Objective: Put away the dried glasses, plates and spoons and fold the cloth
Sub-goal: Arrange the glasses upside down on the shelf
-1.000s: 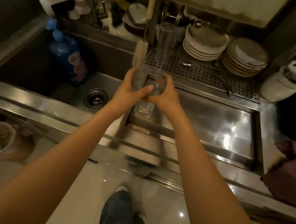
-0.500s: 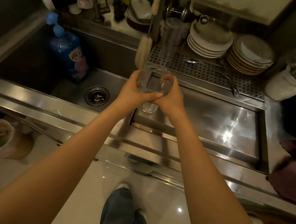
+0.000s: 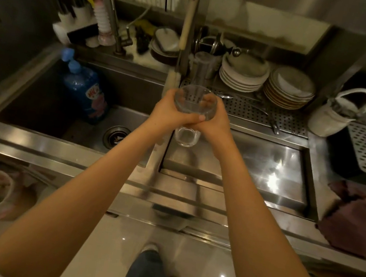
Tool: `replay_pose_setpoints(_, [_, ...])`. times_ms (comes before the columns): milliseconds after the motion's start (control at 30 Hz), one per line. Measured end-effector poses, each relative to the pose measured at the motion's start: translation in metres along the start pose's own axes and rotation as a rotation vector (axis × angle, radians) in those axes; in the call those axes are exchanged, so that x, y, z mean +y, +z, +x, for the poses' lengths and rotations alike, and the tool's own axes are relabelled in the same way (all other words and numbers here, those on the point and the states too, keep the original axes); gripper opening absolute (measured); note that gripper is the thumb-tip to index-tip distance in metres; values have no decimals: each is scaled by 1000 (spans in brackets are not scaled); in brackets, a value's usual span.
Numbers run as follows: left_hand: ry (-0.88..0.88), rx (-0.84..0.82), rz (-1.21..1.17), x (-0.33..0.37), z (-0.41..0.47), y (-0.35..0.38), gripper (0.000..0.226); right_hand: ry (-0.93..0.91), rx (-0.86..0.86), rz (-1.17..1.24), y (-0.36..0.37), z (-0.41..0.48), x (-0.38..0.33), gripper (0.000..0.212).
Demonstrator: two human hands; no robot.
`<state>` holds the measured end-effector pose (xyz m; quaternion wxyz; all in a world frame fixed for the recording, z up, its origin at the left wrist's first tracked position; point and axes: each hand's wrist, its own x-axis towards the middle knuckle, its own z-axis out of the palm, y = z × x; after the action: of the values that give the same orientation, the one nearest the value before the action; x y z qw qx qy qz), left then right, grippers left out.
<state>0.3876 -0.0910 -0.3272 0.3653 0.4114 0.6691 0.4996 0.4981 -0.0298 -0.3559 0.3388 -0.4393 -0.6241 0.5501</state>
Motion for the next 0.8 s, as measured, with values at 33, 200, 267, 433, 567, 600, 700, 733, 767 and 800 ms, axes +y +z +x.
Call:
replay_pose_setpoints(33, [25, 1, 3, 8, 1, 0, 76, -16, 12, 4, -3, 1, -8, 67])
replay_pose_setpoints(200, [146, -30, -36, 52, 5, 0, 84, -89, 8, 69, -22, 3, -55, 63])
replay_pose_setpoints(267, [196, -28, -44, 70, 7, 0, 83, -159, -10, 46, -33, 2, -74, 60])
replay_pose_setpoints(433, [283, 20, -43, 120, 12, 2, 76, -244, -14, 167, -51, -4, -123, 49])
replay_pose_setpoints(567, [301, 41, -79, 150, 16, 4, 68, -305, -5, 138, -64, -10, -150, 55])
replay_pose_setpoints(600, [308, 51, -75, 155, 16, 4, 68, -326, -5, 108, -67, -12, -154, 58])
replay_pose_setpoints(700, [321, 67, -74, 165, 15, 5, 67, -337, -17, 97, -72, -17, -162, 65])
replay_pose_setpoints(733, [327, 71, -71, 169, 14, 4, 67, -341, -15, 103, -73, -19, -164, 66])
replay_pose_setpoints(767, [339, 76, -61, 174, 14, 4, 67, -359, -19, 102, -75, -20, -167, 62])
replay_pose_setpoints(800, [347, 81, -49, 178, 14, 4, 67, -373, -27, 89, -76, -20, -168, 57])
